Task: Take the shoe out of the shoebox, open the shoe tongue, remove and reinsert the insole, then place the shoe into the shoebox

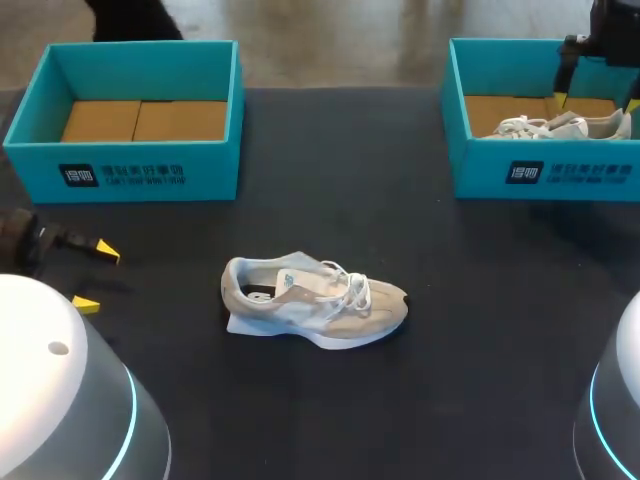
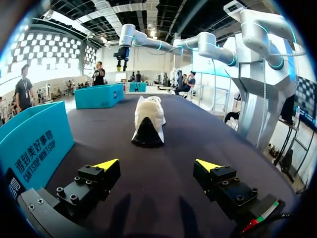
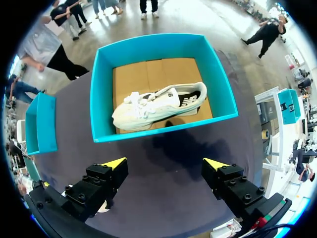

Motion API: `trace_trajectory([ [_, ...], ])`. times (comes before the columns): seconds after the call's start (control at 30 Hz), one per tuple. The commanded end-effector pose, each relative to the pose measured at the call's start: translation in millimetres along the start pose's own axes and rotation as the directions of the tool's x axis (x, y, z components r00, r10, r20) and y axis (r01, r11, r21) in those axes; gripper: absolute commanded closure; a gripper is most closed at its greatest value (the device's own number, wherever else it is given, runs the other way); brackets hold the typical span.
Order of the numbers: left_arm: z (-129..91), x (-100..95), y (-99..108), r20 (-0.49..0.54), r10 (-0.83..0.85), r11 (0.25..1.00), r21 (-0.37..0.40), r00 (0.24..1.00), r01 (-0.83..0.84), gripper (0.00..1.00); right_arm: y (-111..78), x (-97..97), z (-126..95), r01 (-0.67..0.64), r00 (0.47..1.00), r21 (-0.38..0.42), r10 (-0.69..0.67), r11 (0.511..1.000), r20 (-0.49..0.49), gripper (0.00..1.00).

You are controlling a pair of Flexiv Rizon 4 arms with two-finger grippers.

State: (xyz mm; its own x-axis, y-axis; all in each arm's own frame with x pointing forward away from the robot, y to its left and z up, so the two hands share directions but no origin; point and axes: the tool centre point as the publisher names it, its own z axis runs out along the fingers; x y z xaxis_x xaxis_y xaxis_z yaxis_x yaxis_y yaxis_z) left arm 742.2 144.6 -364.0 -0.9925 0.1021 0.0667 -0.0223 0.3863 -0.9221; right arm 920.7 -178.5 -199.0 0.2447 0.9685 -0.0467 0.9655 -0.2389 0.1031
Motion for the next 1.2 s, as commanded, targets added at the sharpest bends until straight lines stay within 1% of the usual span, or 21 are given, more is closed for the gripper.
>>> trace_trajectory([
  [0.03,9,-4.3,0,0.018,-0.016,1.000,0.020,1.000,0.016,0.00,-0.4,-0.1,0,0.000,1.000,-0.001,0.000,1.000,0.000,0.00],
  [0.13,19,-11.7,-1,0.027,-0.031,0.999,0.045,0.999,0.029,0.00,-0.4,-0.1,0,0.000,1.000,-0.001,0.000,1.000,0.000,0.00],
  [0.33,44,-18.9,-7,0.006,-0.022,0.998,0.058,1.000,0.022,0.00,-0.4,-0.1,0,0.000,1.000,-0.001,0.000,1.000,0.000,0.00],
  [0.67,80,-34.8,-16,0.000,-0.021,0.997,0.077,1.000,0.021,0.00,-0.4,-0.1,0,0.000,1.000,-0.001,0.000,1.000,0.000,0.00],
  [0.93,109,-37.3,-24,-0.045,-0.013,0.998,0.059,0.999,0.016,0.00,-0.4,-0.1,0,0.000,1.000,-0.001,0.000,1.000,0.000,0.00],
  [1.03,118,-37.4,-27,-0.059,-0.011,0.998,0.063,0.998,0.015,0.00,-0.4,-0.1,0,0.000,1.000,-0.001,0.000,1.000,0.000,0.00],
  [1.2,133,-36.8,-28,-0.087,-0.009,0.998,0.056,0.996,0.014,0.00,-0.4,-0.1,0,0.000,1.000,-0.001,0.000,1.000,0.000,0.00],
])
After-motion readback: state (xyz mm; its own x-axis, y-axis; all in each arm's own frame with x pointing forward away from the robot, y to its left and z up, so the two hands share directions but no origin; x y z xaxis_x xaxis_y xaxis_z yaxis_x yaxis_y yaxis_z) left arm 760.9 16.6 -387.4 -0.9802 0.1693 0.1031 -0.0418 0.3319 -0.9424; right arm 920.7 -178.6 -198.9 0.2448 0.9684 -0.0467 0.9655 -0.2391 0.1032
